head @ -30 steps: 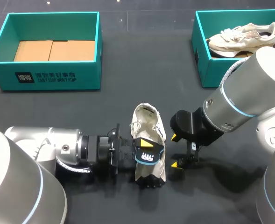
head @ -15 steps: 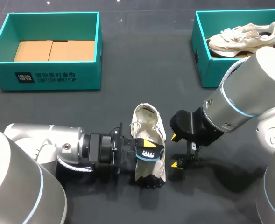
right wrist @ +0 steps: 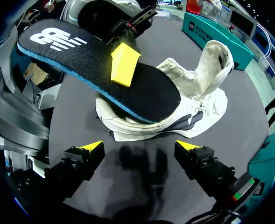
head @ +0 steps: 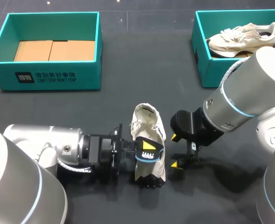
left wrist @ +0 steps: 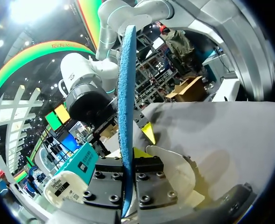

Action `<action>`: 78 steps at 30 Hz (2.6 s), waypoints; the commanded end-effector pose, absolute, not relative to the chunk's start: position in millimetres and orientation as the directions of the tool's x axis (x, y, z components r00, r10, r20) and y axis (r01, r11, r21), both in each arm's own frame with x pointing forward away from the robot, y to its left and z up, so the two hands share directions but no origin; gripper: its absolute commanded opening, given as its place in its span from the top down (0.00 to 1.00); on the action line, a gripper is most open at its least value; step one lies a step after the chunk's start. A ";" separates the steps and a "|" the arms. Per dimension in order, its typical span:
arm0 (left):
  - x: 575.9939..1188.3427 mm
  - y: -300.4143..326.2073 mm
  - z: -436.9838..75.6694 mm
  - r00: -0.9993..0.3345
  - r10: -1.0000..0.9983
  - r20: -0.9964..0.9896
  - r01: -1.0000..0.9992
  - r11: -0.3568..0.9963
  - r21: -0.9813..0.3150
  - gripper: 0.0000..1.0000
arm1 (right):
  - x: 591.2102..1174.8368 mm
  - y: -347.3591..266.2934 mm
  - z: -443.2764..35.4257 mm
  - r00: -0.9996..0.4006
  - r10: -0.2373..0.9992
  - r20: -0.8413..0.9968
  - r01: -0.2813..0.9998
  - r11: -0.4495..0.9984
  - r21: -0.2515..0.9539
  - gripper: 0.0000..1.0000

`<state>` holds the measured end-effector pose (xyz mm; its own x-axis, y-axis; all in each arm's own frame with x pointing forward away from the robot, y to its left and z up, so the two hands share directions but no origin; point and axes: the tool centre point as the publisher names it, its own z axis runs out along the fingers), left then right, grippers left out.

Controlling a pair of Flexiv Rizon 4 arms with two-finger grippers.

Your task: Take the shoe out of the shoebox, open the shoe tongue, remove and reinsert the insole, then place the shoe into the shoebox

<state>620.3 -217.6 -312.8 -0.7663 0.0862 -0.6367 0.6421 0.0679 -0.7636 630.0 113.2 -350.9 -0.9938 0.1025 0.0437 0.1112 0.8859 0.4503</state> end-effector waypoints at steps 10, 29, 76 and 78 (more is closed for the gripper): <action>632.6 -220.8 -326.3 -0.770 0.060 -0.635 0.637 0.090 -0.765 1.00 | 627.9 112.3 -351.2 -0.994 0.104 0.040 0.111 0.885 0.452 0.00; 649.7 -216.4 -350.9 -0.769 0.062 -0.636 0.635 0.194 -0.748 1.00 | 627.9 112.3 -351.2 -0.994 0.104 0.040 0.111 0.885 0.452 0.00; 620.5 -226.4 -304.9 -0.735 0.087 -0.672 0.677 0.077 -0.731 0.78 | 627.9 112.3 -351.2 -0.994 0.104 0.040 0.111 0.885 0.452 0.00; 618.0 -226.3 -304.3 -0.731 0.086 -0.677 0.683 0.075 -0.727 0.90 | 627.9 112.3 -351.2 -0.994 0.104 0.040 0.111 0.885 0.452 0.00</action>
<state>624.4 -230.3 -306.3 -0.7325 0.0930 -0.6744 0.6804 0.0700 -0.7295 630.0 113.2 -350.9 -0.9938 0.1025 0.0437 0.1112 0.8859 0.4503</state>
